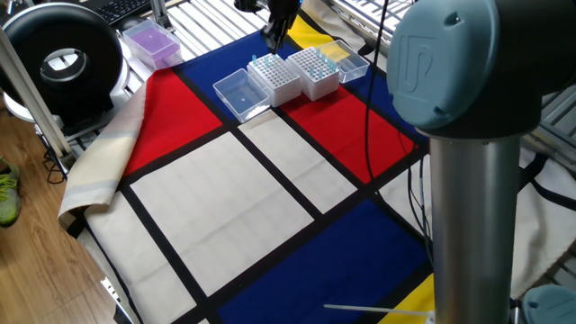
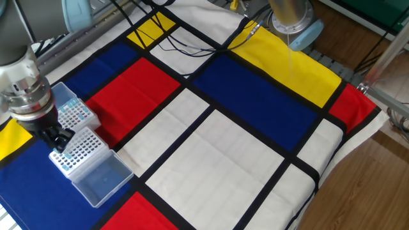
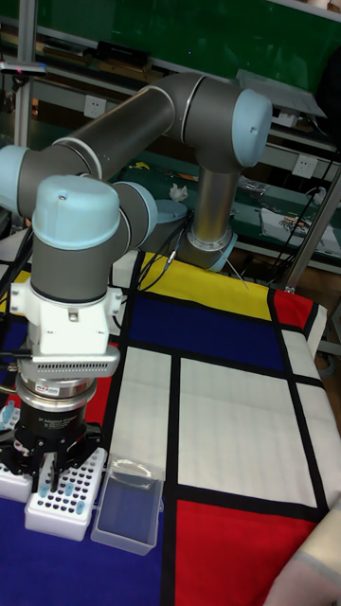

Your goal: Transfer all medium pipette tips from one holder to another

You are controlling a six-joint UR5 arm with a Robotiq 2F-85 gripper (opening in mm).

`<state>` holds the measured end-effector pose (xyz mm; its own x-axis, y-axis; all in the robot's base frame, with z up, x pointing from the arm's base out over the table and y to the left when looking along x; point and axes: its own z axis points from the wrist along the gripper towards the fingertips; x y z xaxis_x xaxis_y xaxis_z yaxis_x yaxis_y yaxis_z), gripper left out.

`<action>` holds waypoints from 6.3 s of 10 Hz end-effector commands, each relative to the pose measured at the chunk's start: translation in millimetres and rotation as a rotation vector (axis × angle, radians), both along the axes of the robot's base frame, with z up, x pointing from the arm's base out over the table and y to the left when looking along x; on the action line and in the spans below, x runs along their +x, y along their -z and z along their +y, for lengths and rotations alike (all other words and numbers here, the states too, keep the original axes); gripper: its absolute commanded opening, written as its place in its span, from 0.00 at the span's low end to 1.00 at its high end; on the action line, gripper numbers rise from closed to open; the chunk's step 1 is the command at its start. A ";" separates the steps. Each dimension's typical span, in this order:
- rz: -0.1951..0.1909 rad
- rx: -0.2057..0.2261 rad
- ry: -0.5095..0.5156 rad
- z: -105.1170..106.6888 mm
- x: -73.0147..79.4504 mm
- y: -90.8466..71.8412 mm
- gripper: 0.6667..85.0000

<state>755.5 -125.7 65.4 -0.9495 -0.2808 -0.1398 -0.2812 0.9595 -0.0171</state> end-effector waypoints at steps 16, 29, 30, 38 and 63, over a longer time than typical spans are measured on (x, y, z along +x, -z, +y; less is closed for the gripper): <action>0.033 -0.019 0.031 1.6 -4.1 0.7 0.31; 0.020 -0.001 0.049 5.0 3.6 -2.8 0.31; 0.011 0.008 0.052 7.3 5.7 -4.7 0.31; -0.001 0.007 0.046 4.0 7.3 -4.6 0.29; 0.013 0.004 0.162 8.1 6.9 -10.6 0.01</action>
